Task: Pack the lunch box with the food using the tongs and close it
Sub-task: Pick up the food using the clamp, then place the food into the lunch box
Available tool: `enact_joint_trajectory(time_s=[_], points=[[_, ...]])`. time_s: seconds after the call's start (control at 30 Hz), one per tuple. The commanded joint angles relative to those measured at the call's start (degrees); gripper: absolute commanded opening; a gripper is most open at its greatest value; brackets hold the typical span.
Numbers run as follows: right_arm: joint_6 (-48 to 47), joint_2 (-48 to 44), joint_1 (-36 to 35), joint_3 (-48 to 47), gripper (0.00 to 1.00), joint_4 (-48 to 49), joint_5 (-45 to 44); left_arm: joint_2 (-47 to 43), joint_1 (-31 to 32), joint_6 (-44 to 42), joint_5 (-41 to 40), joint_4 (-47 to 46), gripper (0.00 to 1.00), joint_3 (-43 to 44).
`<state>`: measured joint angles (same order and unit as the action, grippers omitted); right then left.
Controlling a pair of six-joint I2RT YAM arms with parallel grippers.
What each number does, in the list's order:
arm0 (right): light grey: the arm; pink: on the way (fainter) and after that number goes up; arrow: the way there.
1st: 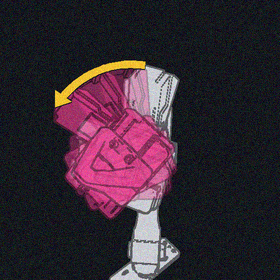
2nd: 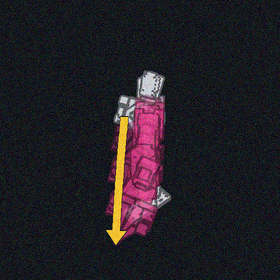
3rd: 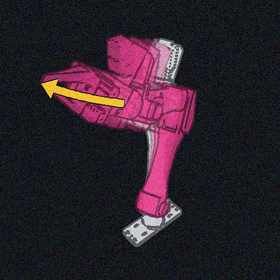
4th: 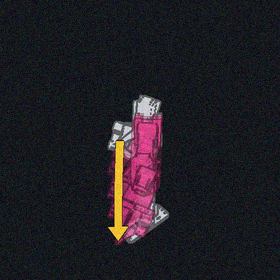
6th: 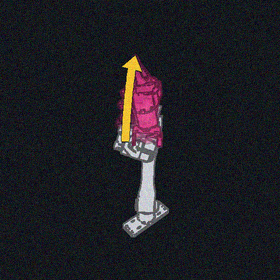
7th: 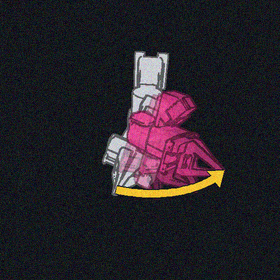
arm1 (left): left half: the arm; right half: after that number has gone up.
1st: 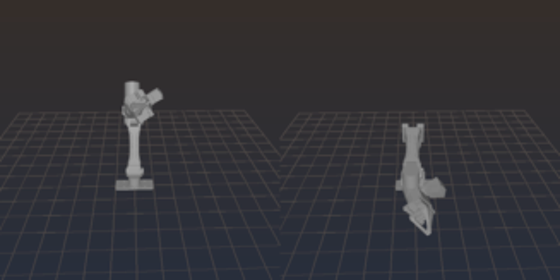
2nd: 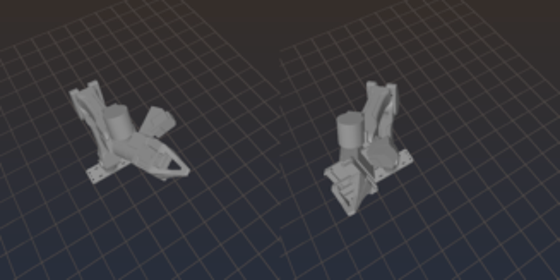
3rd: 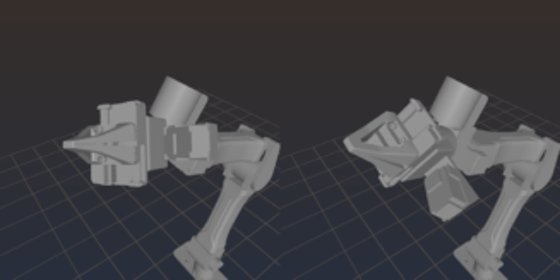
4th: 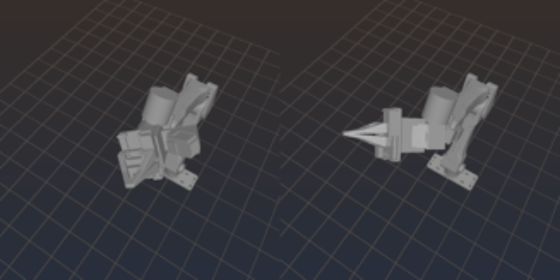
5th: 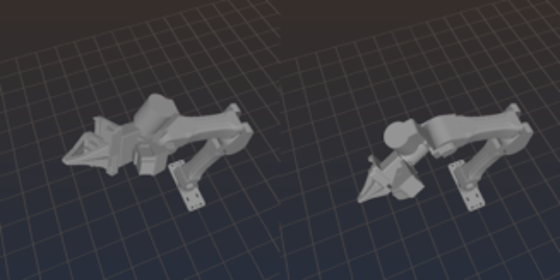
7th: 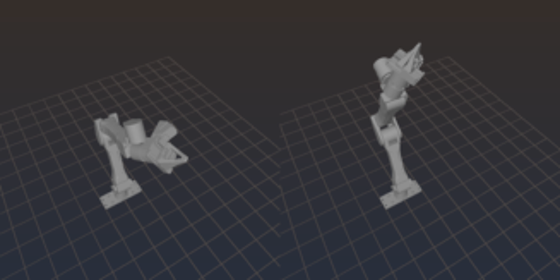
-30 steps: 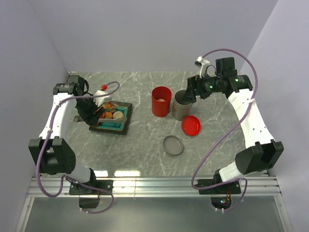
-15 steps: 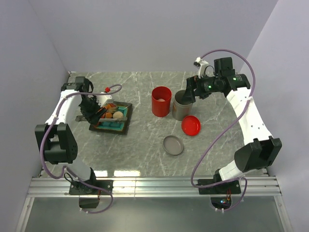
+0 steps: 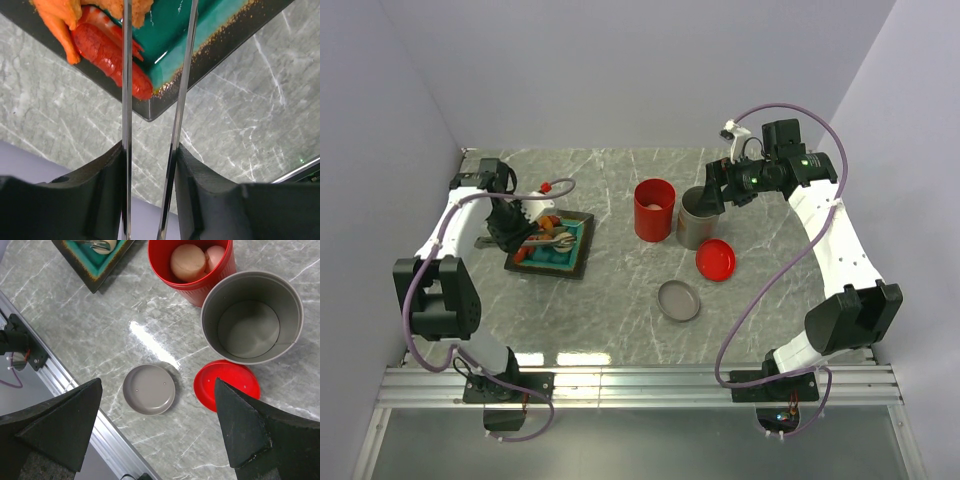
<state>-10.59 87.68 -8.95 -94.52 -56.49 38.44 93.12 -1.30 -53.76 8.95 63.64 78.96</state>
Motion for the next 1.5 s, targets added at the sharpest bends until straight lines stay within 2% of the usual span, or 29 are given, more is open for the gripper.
enact_joint_trajectory(time_s=[0.0,0.3,0.5,0.73,0.97,1.07,1.1,1.2,1.4,1.47], points=[[-0.92,-0.32,0.34,-3.04,1.00,-0.29,0.59,-4.52,0.33,-1.44,-0.43,0.08,0.37,0.14],[-0.84,-0.32,0.34,-3.74,1.00,-0.55,1.38,-5.23,1.04,3.21,9.75,6.23,0.26,11.29],[-0.49,0.21,0.34,-4.35,1.00,-0.46,1.73,-2.69,9.64,13.58,14.95,4.66,0.27,23.16],[0.13,1.53,0.42,-5.50,1.00,-1.08,0.95,7.24,18.95,27.19,19.26,-3.34,0.29,33.62],[-0.40,0.39,0.34,-4.80,1.00,-1.17,-0.03,11.29,22.22,29.85,18.03,-8.09,0.33,32.31],[-0.48,0.39,0.34,-4.45,1.00,-0.99,0.24,11.91,23.18,30.73,17.24,-9.32,0.43,31.00],[-0.40,0.47,0.34,-4.44,1.00,-0.99,0.32,12.26,23.36,30.90,17.15,-9.32,0.50,30.91],[-0.48,0.56,0.34,-4.53,1.00,-0.99,0.41,11.65,23.62,31.34,17.15,-9.76,0.57,30.29],[-0.92,0.48,0.34,-4.80,1.00,-1.52,0.41,8.23,23.10,32.66,17.50,-7.48,0.60,30.56],[-1.27,0.30,0.34,-4.97,1.00,-1.96,0.50,6.12,21.00,32.93,18.90,-6.51,0.60,29.24]])
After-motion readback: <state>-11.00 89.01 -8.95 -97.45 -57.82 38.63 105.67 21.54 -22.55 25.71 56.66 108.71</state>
